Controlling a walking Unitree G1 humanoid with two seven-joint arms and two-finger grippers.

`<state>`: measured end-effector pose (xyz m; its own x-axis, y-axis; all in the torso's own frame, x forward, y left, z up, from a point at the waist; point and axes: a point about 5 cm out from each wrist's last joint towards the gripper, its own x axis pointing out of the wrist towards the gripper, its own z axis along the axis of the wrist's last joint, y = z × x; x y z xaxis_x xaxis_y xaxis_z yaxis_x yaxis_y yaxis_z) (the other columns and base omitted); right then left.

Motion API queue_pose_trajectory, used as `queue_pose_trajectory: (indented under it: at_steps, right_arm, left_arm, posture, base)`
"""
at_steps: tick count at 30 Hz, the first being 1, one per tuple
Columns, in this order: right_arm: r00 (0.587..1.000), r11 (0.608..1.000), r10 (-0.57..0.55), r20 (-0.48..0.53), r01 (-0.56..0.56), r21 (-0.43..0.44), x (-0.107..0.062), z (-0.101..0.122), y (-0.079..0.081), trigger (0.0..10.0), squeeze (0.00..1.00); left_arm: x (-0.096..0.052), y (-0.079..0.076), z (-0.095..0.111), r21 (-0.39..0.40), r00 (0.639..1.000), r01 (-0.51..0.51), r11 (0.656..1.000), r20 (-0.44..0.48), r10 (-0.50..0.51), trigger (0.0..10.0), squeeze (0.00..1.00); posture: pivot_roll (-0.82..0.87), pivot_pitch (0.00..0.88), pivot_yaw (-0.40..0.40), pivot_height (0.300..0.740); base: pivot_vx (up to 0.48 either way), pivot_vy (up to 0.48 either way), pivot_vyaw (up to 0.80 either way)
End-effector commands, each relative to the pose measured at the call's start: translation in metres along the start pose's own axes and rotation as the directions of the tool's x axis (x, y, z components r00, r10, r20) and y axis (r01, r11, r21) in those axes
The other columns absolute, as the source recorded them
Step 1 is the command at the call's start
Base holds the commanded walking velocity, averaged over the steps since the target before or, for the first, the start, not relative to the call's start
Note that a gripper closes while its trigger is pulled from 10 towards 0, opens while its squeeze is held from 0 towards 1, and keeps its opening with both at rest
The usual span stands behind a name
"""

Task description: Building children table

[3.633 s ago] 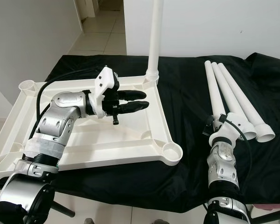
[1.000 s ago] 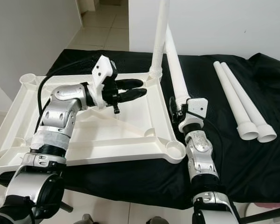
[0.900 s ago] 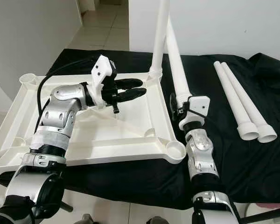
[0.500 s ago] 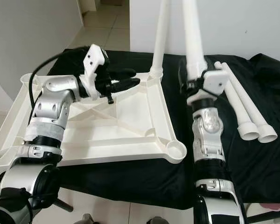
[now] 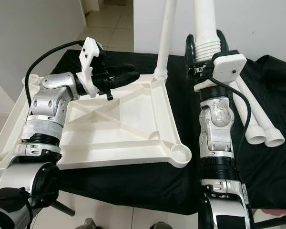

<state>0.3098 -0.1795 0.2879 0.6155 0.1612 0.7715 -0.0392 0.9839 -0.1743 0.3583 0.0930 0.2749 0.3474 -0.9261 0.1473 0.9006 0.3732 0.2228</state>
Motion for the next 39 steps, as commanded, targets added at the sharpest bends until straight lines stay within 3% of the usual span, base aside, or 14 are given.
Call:
queue_pose_trajectory:
  at_steps: [1, 4, 5, 8, 9, 20, 21, 22, 23, 29, 32, 34, 36, 39]
  right_arm:
    - [0.997, 0.999, 0.047, 0.065, -0.048, 0.006, 0.008, 0.014, 0.007, 10.0, 0.0]
    - [0.995, 0.996, 0.086, 0.055, -0.087, 0.022, 0.004, 0.014, 0.015, 10.0, 0.0]
    - [0.994, 0.994, 0.101, 0.039, -0.102, 0.032, 0.001, 0.011, 0.019, 10.0, 0.0]
    - [0.993, 0.992, 0.115, 0.021, -0.116, 0.045, -0.004, 0.008, 0.022, 10.0, 0.0]
    - [0.992, 0.99, 0.125, 0.003, -0.125, 0.063, -0.008, 0.006, 0.025, 10.0, 0.0]
    - [0.974, 0.972, 0.206, -0.09, -0.193, 0.138, -0.03, -0.005, 0.043, 10.0, 0.0]
    - [0.967, 0.965, 0.23, -0.109, -0.212, 0.156, -0.035, -0.008, 0.047, 10.0, 0.0]
    - [0.967, 0.965, 0.23, -0.109, -0.212, 0.156, -0.035, -0.008, 0.047, 10.0, 0.0]
    - [0.96, 0.959, 0.252, -0.124, -0.23, 0.168, -0.039, -0.01, 0.05, 10.0, 0.0]
    - [0.945, 0.946, 0.295, -0.144, -0.267, 0.186, -0.046, -0.014, 0.057, 10.0, 0.0]
    - [0.92, 0.924, 0.356, -0.168, -0.319, 0.208, -0.054, -0.018, 0.066, 10.0, 0.0]
    - [0.92, 0.924, 0.356, -0.168, -0.319, 0.208, -0.054, -0.018, 0.066, 10.0, 0.0]
    - [0.903, 0.909, 0.392, -0.179, -0.35, 0.226, -0.06, -0.019, 0.07, 10.0, 0.0]
    - [0.892, 0.9, 0.413, -0.185, -0.367, 0.235, -0.063, -0.019, 0.072, 10.0, 0.0]
  left_arm:
    - [-0.004, 0.021, 0.005, -0.06, 0.945, -0.324, 0.944, 0.028, 0.326, 10.0, 0.0]
    - [-0.005, 0.021, 0.008, -0.113, 0.95, -0.302, 0.947, 0.052, 0.309, 10.0, 0.0]
    - [-0.005, 0.021, 0.008, -0.137, 0.952, -0.288, 0.948, 0.063, 0.299, 10.0, 0.77]
    - [-0.005, 0.02, 0.009, -0.166, 0.955, -0.271, 0.948, 0.079, 0.287, 10.0, 0.77]
    - [-0.005, 0.019, 0.011, -0.192, 0.959, -0.245, 0.95, 0.096, 0.266, 10.0, 1.0]
    - [-0.003, 0.015, 0.027, -0.36, 0.96, -0.085, 0.929, 0.222, 0.173, 10.0, 1.0]
    - [-0.001, 0.015, 0.027, -0.404, 0.96, -0.05, 0.913, 0.233, 0.156, 10.0, 0.41]
    - [-0.001, 0.015, 0.027, -0.404, 0.96, -0.05, 0.913, 0.233, 0.156, 10.0, 0.41]
    - [0.001, 0.015, 0.025, -0.446, 0.964, -0.03, 0.894, 0.223, 0.144, 10.0, 0.0]
    - [0.008, 0.015, 0.02, -0.516, 0.97, -0.02, 0.856, 0.196, 0.141, 10.0, 0.0]
    - [0.013, 0.018, 0.022, -0.61, 0.969, 0.011, 0.792, 0.201, 0.142, 10.0, 0.0]
    - [0.013, 0.018, 0.022, -0.61, 0.969, 0.011, 0.792, 0.201, 0.142, 10.0, 0.0]
    - [0.014, 0.019, 0.025, -0.655, 0.967, 0.016, 0.756, 0.203, 0.155, 10.0, 0.0]
    - [0.014, 0.021, 0.028, -0.674, 0.963, 0.025, 0.738, 0.214, 0.162, 10.0, 0.0]
  posture:
    - [-0.09, 0.0, 0.039, 0.74]
    - [-0.09, 0.0, 0.038, 0.74]
    - [-0.09, 0.0, 0.037, 0.74]
    - [-0.09, 0.0, 0.037, 0.74]
    - [-0.09, 0.0, 0.038, 0.74]
    - [-0.11, 0.0, 0.037, 0.74]
    - [-0.11, 0.0, 0.038, 0.74]
    - [-0.11, 0.0, 0.038, 0.74]
    - [-0.11, 0.0, 0.04, 0.74]
    - [-0.11, 0.0, 0.043, 0.74]
    - [-0.12, 0.0, 0.052, 0.74]
    - [-0.12, 0.0, 0.052, 0.74]
    - [-0.12, 0.0, 0.053, 0.74]
    - [-0.12, 0.0, 0.055, 0.74]
  base:
    - [0.0, 0.0, 0.0]
    - [0.0, 0.0, 0.0]
    - [0.0, 0.0, 0.0]
    - [0.0, 0.0, 0.0]
    - [0.0, 0.0, 0.0]
    - [0.0, 0.0, 0.0]
    - [0.0, 0.0, 0.0]
    - [0.0, 0.0, 0.0]
    - [0.0, 0.0, 0.0]
    - [0.0, 0.0, 0.0]
    - [0.0, 0.0, 0.0]
    - [0.0, 0.0, 0.0]
    - [0.0, 0.0, 0.0]
    - [0.0, 0.0, 0.0]
